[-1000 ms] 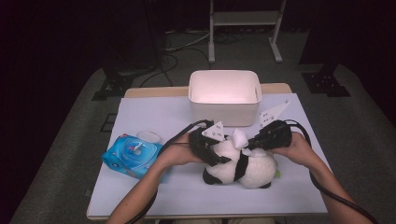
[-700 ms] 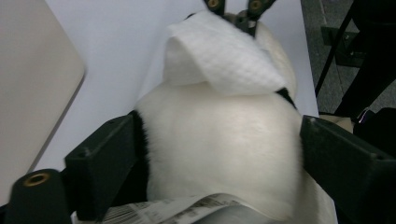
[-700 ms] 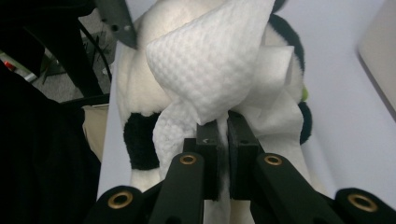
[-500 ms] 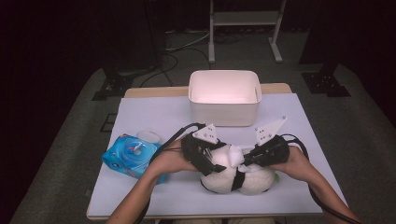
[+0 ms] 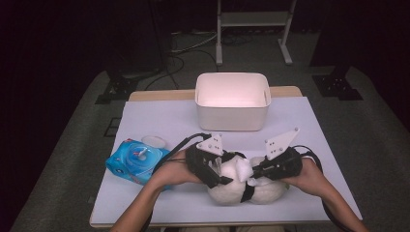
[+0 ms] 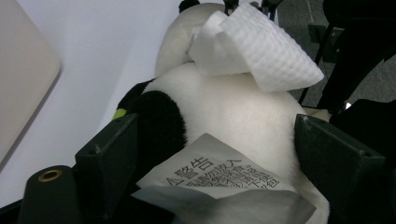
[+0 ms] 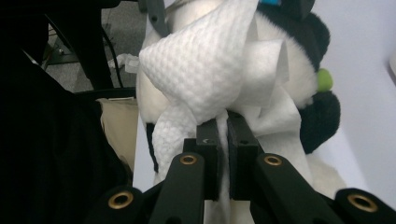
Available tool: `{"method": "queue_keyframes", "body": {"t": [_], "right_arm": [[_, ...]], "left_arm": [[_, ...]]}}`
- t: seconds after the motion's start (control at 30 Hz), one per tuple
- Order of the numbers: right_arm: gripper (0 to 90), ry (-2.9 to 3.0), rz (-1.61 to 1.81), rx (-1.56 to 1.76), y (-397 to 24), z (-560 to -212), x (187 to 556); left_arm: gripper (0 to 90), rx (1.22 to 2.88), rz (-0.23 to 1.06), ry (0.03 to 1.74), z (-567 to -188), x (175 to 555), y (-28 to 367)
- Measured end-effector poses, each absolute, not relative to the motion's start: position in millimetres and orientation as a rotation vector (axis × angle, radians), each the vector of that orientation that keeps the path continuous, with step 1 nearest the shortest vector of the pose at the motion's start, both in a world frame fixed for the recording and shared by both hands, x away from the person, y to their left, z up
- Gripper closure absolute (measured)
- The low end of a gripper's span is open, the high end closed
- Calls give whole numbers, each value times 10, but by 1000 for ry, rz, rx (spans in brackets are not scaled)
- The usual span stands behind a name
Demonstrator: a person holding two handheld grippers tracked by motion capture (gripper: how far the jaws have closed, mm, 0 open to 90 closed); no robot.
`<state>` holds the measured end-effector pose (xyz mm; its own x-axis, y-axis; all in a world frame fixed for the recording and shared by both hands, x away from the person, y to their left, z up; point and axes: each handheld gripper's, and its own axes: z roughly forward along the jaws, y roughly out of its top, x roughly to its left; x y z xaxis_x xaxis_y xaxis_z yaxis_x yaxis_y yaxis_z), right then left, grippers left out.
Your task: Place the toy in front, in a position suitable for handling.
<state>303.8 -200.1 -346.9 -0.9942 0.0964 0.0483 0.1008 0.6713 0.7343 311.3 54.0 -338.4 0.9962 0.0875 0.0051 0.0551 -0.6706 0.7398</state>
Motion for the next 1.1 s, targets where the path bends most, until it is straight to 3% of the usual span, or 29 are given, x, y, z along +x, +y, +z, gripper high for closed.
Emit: {"method": "queue_keyframes", "body": {"t": [0.37,0.8,1.1], "right_arm": [[846,-2854,-1345,-117,-1833,-3330,3033],[847,-2910,-1217,-249,-2191,-3405,3058],[846,-2889,-1247,-236,-2117,-3378,3070]], "left_arm": [[155,2296,70,69,-3393,3066,509],[154,2261,98,59,-3352,3043,583],[174,2274,110,73,-3367,3050,606]]}}
